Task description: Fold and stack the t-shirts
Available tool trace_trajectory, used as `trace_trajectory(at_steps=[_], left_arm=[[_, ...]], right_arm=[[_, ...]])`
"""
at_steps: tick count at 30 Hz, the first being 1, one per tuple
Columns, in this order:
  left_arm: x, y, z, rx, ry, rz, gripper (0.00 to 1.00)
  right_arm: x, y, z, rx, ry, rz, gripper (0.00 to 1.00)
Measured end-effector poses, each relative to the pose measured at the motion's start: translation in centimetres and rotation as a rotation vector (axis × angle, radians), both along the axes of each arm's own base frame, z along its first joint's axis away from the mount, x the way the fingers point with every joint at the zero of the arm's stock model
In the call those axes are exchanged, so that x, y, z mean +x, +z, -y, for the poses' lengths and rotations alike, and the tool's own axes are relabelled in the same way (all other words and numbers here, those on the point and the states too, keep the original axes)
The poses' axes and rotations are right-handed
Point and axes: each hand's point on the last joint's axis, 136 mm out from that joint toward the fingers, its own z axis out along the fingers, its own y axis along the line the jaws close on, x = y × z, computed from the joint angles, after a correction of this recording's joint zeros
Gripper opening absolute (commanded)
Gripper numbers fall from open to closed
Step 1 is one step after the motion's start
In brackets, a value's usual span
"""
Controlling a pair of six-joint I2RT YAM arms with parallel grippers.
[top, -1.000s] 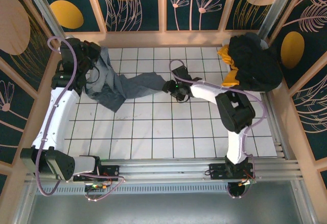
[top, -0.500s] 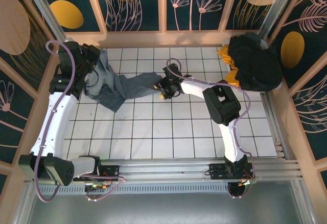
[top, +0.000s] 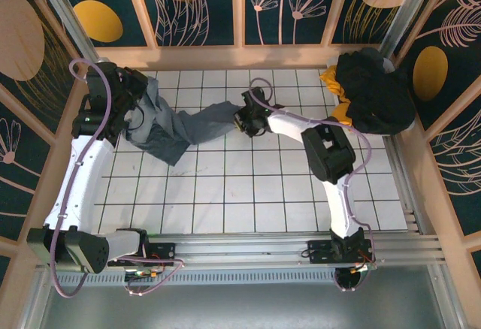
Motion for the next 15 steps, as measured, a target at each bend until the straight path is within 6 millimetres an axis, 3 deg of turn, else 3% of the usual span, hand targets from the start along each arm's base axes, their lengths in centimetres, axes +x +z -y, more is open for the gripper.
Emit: trace_trajectory(at_steps=[2, 7, 9, 12, 15], left_arm=[[-0.1, 0.4, -0.4, 0.019, 0.009, -0.001, 0.0], [-0.1, 2.6, -1.5, 0.066, 0.039, 0.03, 0.0], [-0.2, 3.5, -1.9, 0.086, 0.052, 0.045, 0.0], [-0.4, 4.9, -2.5, 0.119, 0.07, 0.068, 0.0], [-0.7, 6.1, -3.0, 0.151, 0.087, 0.089, 0.0]], right_arm=[[0.7, 4.1, 1.2, -0.01, -0.003, 0.097, 0.0], [1.2, 17.0, 4.9, -0.001, -0.016, 0.384, 0.0], [1.0, 20.6, 6.5, -0.013, -0.026, 0.47, 0.0], [0.3, 24.2, 9.2, -0.063, -0.042, 0.56, 0.0], [-0.5, 26.7, 11.6, -0.119, -0.058, 0.615, 0.0]])
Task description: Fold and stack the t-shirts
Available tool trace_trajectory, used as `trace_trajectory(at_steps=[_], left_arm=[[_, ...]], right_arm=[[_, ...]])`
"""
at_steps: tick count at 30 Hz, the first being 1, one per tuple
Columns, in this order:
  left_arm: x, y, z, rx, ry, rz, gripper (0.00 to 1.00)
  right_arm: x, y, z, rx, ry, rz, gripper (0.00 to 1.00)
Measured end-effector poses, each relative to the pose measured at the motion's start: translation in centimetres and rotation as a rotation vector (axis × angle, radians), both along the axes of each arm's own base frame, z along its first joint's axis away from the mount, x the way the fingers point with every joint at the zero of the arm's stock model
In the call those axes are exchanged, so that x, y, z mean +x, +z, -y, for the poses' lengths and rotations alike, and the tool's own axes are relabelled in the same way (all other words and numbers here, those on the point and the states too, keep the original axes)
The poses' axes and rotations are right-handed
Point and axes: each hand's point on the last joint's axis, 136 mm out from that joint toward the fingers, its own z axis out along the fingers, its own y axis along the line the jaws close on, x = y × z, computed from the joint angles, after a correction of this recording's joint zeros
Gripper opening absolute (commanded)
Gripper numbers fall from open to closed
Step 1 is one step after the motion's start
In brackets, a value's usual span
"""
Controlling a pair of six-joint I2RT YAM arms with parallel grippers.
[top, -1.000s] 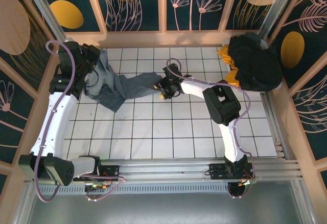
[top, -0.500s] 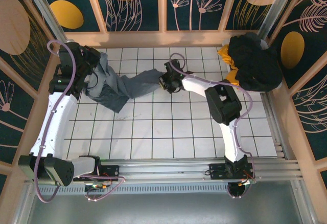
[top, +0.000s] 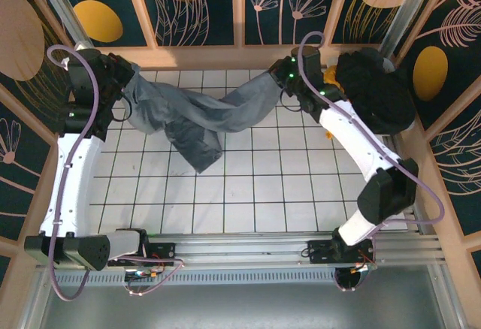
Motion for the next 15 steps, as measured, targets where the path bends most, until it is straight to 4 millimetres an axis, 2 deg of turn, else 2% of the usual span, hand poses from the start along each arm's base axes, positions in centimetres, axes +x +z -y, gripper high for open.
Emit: trace_trajectory(at_steps=[6, 10, 13, 15], left_arm=[[-0.3, 0.1, -0.5, 0.044, 0.017, -0.006, 0.0], [-1.0, 0.9, -0.6, 0.061, 0.016, 0.012, 0.0], [-2.2, 2.0, -0.7, 0.064, 0.015, 0.049, 0.0], [-3.2, 2.6, -0.7, 0.061, 0.014, 0.078, 0.0]], right_arm=[[-2.8, 6.4, 4.9, -0.054, -0.042, 0.154, 0.0], [-5.0, 10.1, 7.4, -0.052, -0.043, 0.247, 0.0], [-6.5, 10.9, 8.4, -0.05, -0.047, 0.268, 0.0], [-7.5, 10.3, 8.7, -0.051, -0.04, 0.254, 0.0]])
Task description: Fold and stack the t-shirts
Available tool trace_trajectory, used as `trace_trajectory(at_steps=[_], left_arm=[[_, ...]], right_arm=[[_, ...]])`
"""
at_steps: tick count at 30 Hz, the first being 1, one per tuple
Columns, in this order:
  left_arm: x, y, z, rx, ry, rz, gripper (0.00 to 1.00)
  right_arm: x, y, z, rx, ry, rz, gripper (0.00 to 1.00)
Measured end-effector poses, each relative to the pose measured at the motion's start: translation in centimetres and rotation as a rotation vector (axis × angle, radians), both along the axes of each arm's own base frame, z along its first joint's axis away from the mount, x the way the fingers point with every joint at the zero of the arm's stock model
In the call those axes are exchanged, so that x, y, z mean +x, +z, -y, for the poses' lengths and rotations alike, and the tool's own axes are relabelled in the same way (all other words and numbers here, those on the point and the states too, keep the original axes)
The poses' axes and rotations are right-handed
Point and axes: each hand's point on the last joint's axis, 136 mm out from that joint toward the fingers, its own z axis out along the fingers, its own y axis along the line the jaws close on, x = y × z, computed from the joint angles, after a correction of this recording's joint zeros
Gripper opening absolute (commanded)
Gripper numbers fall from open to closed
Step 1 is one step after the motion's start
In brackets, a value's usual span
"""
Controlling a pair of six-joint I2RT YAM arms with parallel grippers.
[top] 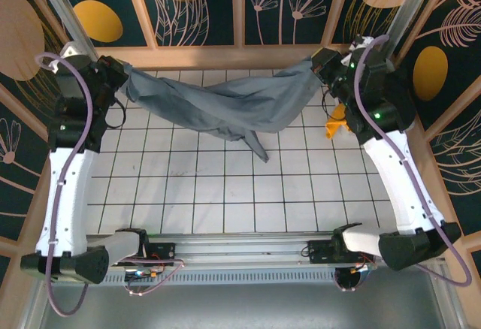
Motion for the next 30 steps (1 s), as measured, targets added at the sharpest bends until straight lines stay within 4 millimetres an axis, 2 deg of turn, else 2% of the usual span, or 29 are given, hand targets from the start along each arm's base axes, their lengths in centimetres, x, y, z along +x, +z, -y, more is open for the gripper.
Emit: trace_trajectory(at_steps=[6, 9, 11, 14, 16, 18, 19, 21, 24, 26, 27, 30], left_arm=[[-2.2, 0.2, -0.1, -0.01, 0.001, 0.045, 0.0], [-2.0, -0.7, -0.1, -0.012, 0.002, 0.032, 0.0], [-1.2, -1.5, -0.1, -0.013, 0.002, 0.011, 0.0], [0.9, -2.9, 0.1, -0.011, 0.002, -0.023, 0.0], [2.9, -4.6, 0.2, -0.009, 0.002, -0.066, 0.0], [5.3, -7.1, 0.4, -0.007, -0.002, -0.129, 0.0], [6.3, -8.2, 0.5, -0.006, -0.007, -0.158, 0.0], [8.7, -10.9, 1.1, -0.006, -0.036, -0.223, 0.0], [11.4, -14.4, 2.3, -0.009, -0.1, -0.3, 0.0], [12.3, -16.2, 3.0, -0.015, -0.139, -0.338, 0.0], [12.5, -16.8, 3.3, -0.018, -0.157, -0.352, 0.0], [12.6, -17.3, 3.9, -0.022, -0.19, -0.362, 0.0]], right_arm=[[-3.2, -2.9, 0.5, 0.006, -0.002, -0.096, 0.0], [-4.1, -3.6, 0.6, 0.009, -0.014, -0.117, 0.0], [-3.8, -4.4, 0.7, 0.012, -0.032, -0.139, 0.0], [-1.5, -7.1, 0.4, -0.011, -0.062, -0.21, 0.0], [0.9, -10.0, 0.1, -0.031, -0.078, -0.286, 0.0], [4.3, -14.3, 0.1, -0.051, -0.1, -0.389, 0.0], [5.7, -16.6, 0.1, -0.059, -0.105, -0.44, 0.04], [8.5, -22.4, 0.6, -0.079, -0.12, -0.566, 0.26], [10.5, -28.8, 1.5, -0.125, -0.123, -0.699, 0.51], [11.0, -30.8, 1.5, -0.16, -0.111, -0.73, 0.59], [11.0, -31.1, 1.4, -0.178, -0.099, -0.732, 0.62], [10.6, -30.3, -0.3, -0.239, -0.043, -0.679, 0.63]])
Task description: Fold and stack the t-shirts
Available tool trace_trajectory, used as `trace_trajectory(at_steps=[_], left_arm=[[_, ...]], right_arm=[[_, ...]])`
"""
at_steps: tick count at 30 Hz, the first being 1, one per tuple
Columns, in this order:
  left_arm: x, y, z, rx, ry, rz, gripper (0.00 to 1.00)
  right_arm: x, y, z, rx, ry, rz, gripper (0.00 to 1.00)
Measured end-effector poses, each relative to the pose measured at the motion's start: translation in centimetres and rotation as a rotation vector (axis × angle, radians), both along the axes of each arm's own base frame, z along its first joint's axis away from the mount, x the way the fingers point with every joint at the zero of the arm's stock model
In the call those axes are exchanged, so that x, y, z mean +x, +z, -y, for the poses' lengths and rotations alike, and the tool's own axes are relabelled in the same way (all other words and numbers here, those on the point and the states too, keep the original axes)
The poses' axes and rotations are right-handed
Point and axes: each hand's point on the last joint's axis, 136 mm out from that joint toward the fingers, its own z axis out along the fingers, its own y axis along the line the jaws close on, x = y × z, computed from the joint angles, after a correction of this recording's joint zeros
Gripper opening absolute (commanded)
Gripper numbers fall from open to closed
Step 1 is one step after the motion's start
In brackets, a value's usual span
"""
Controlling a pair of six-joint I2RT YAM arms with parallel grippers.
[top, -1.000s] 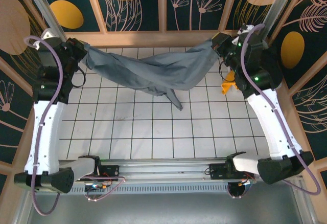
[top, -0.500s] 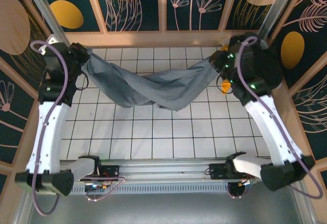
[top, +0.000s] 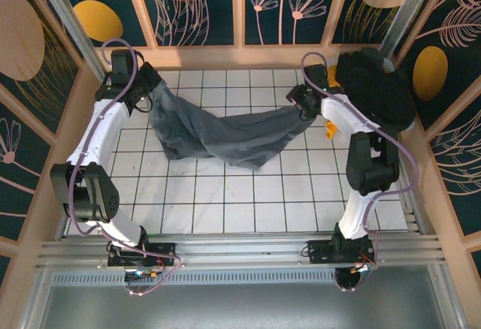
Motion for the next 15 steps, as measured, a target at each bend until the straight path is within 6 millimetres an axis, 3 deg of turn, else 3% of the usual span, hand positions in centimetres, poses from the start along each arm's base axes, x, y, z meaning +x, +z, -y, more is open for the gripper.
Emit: trace_trajectory(at_steps=[3, 5, 7, 10, 13, 15], left_arm=[[0.0, 0.4, 0.4, -0.013, -0.018, 0.017, 0.0], [-0.1, 0.1, 0.5, -0.019, -0.027, 0.014, 0.0], [-0.4, -0.5, 0.7, -0.024, -0.034, 0.0, 0.0], [-0.6, -0.9, 0.7, -0.025, -0.037, -0.01, 0.0], [-0.6, -0.9, 0.7, -0.025, -0.037, -0.01, 0.0], [-0.7, -0.7, 0.7, -0.026, -0.038, -0.006, 0.0]], right_arm=[[-3.2, 0.4, -3.5, -0.059, 0.142, 0.048, 0.62], [-7.0, -0.1, -6.9, -0.099, 0.284, 0.065, 0.62], [-12.2, -1.3, -10.9, -0.134, 0.463, 0.062, 0.62], [-18.4, -3.4, -14.9, -0.188, 0.672, 0.039, 0.64], [-22.0, -5.1, -16.4, -0.259, 0.794, 0.009, 0.64], [-22.7, -5.9, -16.6, -0.308, 0.823, -0.005, 0.65]])
